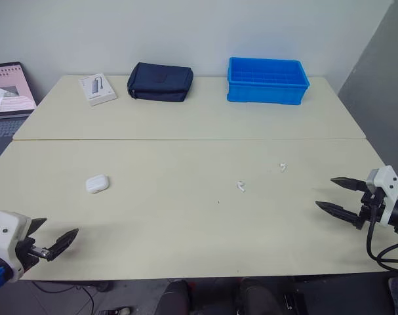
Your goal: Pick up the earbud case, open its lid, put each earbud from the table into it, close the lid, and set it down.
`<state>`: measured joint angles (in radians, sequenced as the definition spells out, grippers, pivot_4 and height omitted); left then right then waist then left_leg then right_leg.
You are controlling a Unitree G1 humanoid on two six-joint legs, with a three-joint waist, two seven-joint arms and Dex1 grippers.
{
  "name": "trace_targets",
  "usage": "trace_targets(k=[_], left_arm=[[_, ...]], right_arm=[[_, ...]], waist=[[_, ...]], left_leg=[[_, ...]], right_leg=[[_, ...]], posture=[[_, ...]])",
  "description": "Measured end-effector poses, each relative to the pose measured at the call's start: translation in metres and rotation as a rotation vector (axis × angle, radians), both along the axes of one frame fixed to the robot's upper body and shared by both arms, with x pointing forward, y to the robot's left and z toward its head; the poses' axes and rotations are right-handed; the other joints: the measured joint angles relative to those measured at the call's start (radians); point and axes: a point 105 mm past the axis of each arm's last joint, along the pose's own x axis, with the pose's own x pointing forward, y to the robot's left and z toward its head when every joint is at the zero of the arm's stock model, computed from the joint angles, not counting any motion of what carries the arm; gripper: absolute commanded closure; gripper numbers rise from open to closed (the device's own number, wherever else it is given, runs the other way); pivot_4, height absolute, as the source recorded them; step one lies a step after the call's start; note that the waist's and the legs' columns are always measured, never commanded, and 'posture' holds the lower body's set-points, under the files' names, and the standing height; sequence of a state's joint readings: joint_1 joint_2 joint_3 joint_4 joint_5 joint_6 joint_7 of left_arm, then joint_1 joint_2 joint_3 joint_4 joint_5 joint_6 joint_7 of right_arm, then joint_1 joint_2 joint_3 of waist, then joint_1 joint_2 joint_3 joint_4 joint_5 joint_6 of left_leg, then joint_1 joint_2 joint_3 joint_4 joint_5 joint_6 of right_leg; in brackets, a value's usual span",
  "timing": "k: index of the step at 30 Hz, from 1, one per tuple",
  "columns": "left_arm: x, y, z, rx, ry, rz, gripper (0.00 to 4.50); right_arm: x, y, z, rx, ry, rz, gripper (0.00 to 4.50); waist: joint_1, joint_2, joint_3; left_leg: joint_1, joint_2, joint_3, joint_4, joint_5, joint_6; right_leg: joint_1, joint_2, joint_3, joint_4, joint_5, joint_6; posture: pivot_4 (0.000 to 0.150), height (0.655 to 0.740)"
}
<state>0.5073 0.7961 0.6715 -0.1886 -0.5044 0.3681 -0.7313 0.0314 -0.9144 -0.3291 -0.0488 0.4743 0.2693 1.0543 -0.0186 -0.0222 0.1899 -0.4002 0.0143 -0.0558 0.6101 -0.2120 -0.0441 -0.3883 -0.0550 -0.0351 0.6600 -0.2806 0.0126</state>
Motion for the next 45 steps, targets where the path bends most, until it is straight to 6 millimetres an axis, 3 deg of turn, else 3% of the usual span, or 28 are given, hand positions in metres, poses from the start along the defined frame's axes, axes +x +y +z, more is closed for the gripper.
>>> trace_targets(k=[8,19,29,39,42,45], left_arm=[[0.013,0.001,0.01,0.037,-0.052,-0.006,0.0],[0.011,-0.001,0.003,-0.002,-0.104,0.049,0.0],[0.01,-0.017,0.014,-0.154,-0.184,-0.007,0.0],[0.012,-0.019,-0.001,-0.166,-0.216,0.143,0.0],[0.021,-0.024,-0.011,-0.187,-0.21,0.229,0.0],[0.031,-0.031,-0.019,-0.221,-0.203,0.285,0.0]], right_arm=[[-0.001,-0.003,-0.003,-0.013,0.002,0.008,0.03],[0.0,-0.004,-0.004,-0.011,0.006,-0.001,0.03],[0.006,0.003,-0.004,-0.013,-0.043,0.01,0.03],[0.012,0.011,0.008,-0.029,-0.085,0.08,0.03],[0.018,0.02,0.021,-0.015,-0.096,0.115,0.03],[0.019,0.047,0.036,0.005,-0.102,0.219,0.03]], waist=[[0.007,0.0,0.0],[0.012,0.0,0.0],[0.015,0.0,0.0],[0.017,0.0,0.0],[0.017,0.0,0.0],[0.017,0.0,0.0]], left_leg=[[0.0,0.0,0.001,0.0,0.0,0.0],[0.001,0.0,0.001,0.001,0.0,0.0],[0.001,0.0,0.002,0.002,0.0,0.0],[0.001,-0.001,0.002,0.004,0.0,0.0],[0.001,-0.001,0.001,0.007,0.0,0.0],[0.001,0.0,0.001,0.01,0.0,0.0]], right_leg=[[0.0,0.001,0.0,0.0,0.001,0.002],[0.001,0.001,0.001,0.001,0.002,0.003],[0.001,0.001,0.001,0.002,0.002,0.004],[0.002,0.002,0.002,0.003,0.004,0.006],[0.003,0.002,0.002,0.003,0.005,0.006],[0.003,0.002,0.002,0.004,0.006,0.007]], posture=[[0.15,0.7218],[0.15,0.7218],[0.15,0.7218],[0.15,0.7218],[0.15,0.7218],[0.15,0.7218]])
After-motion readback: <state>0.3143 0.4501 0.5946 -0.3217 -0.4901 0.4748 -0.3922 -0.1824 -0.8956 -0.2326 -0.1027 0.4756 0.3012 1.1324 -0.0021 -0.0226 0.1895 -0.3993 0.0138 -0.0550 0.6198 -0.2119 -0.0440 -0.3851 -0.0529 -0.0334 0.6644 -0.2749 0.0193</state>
